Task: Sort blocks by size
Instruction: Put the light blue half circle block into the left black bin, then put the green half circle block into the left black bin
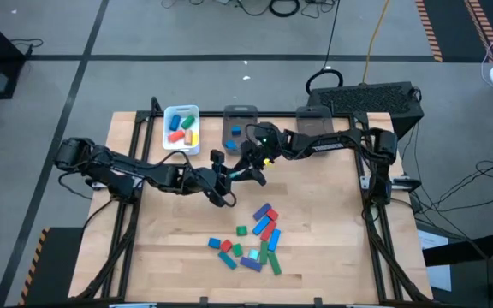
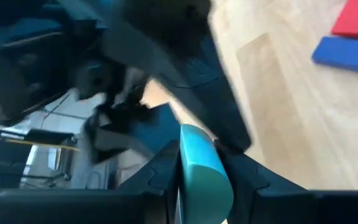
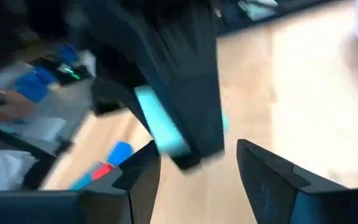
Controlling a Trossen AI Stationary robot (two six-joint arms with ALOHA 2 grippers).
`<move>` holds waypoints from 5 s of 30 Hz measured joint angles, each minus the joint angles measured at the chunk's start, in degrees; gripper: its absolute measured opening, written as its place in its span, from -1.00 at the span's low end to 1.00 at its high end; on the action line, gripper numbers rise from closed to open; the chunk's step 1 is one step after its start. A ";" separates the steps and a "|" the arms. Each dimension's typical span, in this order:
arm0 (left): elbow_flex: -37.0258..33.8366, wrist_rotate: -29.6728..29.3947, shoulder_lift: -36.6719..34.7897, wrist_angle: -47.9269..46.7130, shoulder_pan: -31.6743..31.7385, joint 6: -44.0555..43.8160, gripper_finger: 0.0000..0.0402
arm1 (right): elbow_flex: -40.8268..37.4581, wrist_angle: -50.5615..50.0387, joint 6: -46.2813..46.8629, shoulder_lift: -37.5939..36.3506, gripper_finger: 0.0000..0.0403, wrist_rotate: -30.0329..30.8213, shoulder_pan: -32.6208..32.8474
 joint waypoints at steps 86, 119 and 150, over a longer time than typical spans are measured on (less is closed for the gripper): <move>12.40 23.91 1.96 -29.82 14.49 -27.65 -0.07 | -18.04 7.33 -8.90 -5.55 0.05 35.08 24.84; -3.58 10.41 0.45 -10.58 -11.78 -46.99 -0.07 | -7.34 8.18 -1.12 8.73 0.18 37.16 30.95; -5.29 10.79 10.93 0.71 -16.07 -54.27 -0.07 | -2.00 10.07 3.98 14.89 0.43 40.33 31.20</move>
